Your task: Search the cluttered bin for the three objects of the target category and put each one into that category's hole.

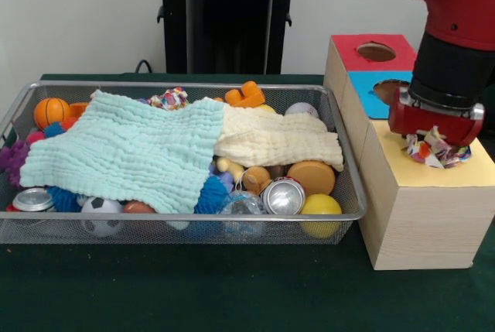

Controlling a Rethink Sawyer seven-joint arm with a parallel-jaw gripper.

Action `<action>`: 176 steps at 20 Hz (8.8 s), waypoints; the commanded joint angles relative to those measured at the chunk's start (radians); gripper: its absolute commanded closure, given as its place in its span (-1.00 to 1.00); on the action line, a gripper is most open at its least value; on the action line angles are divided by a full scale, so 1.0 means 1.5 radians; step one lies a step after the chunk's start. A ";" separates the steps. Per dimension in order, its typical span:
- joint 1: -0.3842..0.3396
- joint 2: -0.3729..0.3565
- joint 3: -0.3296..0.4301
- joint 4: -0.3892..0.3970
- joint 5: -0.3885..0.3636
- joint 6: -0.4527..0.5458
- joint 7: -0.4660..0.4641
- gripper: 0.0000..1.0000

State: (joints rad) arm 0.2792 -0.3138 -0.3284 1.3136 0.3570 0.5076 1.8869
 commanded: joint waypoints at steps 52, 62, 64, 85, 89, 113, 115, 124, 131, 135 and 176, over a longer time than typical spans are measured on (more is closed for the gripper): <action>0.015 0.017 0.001 -0.004 0.008 -0.087 0.148 1.00; -0.002 0.029 0.030 0.004 0.031 0.010 0.147 1.00; -0.007 0.018 0.041 0.015 0.041 0.055 0.149 1.00; 0.042 -0.002 0.034 0.055 0.059 0.178 0.173 1.00; 0.040 0.028 0.046 0.045 0.055 0.135 0.157 1.00; 0.027 -0.064 0.010 0.081 0.033 0.069 0.119 1.00; 0.035 -0.092 -0.010 0.079 0.026 0.098 0.120 1.00; 0.036 -0.152 -0.004 0.095 0.034 0.117 0.115 1.00; 0.019 -0.167 -0.021 0.091 0.013 0.183 0.097 1.00; 0.001 -0.174 -0.019 0.104 -0.003 0.199 0.066 1.00; -0.202 -0.252 0.148 0.225 -0.223 0.074 -0.058 -1.00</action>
State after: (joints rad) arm 0.0084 -0.6844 -0.2308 1.5315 0.0935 0.5894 1.8869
